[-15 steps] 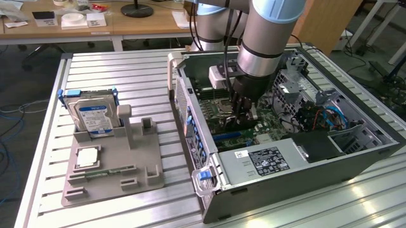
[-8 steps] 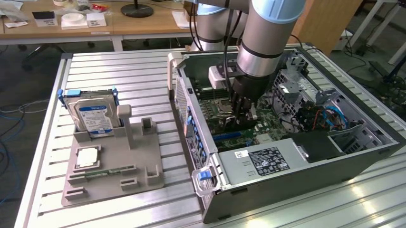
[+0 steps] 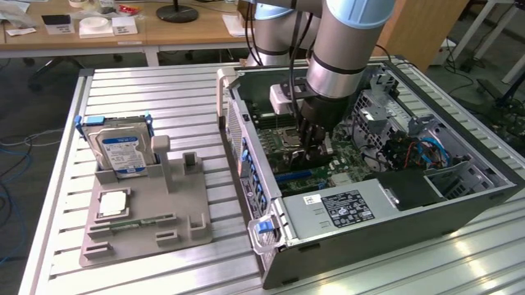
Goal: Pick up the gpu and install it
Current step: 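Insert the gpu into the slot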
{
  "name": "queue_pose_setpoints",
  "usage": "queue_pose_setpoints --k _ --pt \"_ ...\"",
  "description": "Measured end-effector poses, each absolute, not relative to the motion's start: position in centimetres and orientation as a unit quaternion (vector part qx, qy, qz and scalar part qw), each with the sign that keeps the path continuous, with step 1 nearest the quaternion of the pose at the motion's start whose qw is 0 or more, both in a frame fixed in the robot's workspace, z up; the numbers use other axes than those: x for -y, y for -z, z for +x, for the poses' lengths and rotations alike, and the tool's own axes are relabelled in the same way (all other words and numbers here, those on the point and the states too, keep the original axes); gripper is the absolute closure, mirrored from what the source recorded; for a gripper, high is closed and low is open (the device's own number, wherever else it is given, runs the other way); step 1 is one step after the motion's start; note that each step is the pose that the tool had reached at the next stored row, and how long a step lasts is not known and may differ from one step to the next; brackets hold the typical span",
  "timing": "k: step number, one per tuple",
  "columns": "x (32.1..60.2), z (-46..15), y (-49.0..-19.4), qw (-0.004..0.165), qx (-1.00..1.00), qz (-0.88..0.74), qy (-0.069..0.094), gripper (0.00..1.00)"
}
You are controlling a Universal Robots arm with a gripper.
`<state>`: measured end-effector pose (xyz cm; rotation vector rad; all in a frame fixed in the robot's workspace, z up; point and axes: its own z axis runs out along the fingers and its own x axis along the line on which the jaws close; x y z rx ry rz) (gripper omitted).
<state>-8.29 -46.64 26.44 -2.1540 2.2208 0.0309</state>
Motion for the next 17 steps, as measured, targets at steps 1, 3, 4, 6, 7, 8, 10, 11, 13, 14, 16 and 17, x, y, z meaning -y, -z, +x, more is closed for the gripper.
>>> queue_pose_setpoints --k 1,3,4,6,7,8,10,11,13,14,16,17 --pt "46.64 -8.28 -26.44 0.024 -0.718 -0.696 -0.010 0.73" --pt "46.64 -8.27 -26.45 0.024 -0.718 -0.696 -0.010 0.73" --pt "46.65 -8.23 -26.46 0.023 -0.718 -0.696 -0.011 0.73" --pt "46.65 -8.19 -26.46 0.022 -0.718 -0.696 -0.012 0.73" --pt "46.65 -8.18 -26.46 0.021 -0.718 -0.696 -0.012 0.73" --pt "46.65 -8.18 -26.46 0.021 -0.718 -0.696 -0.012 0.73" --pt "46.65 -8.18 -26.45 0.021 -0.718 -0.696 -0.012 0.73" --pt "46.64 -8.17 -26.44 0.021 -0.718 -0.696 -0.012 0.73" --pt "46.64 -8.15 -26.30 0.021 -0.718 -0.696 -0.013 0.73" --pt "46.65 -8.15 -26.24 0.020 -0.718 -0.696 -0.013 0.73" --pt "46.64 -8.15 -26.14 0.019 -0.718 -0.696 -0.014 0.73" --pt "46.65 -8.14 -26.08 0.018 -0.718 -0.696 -0.015 0.73"
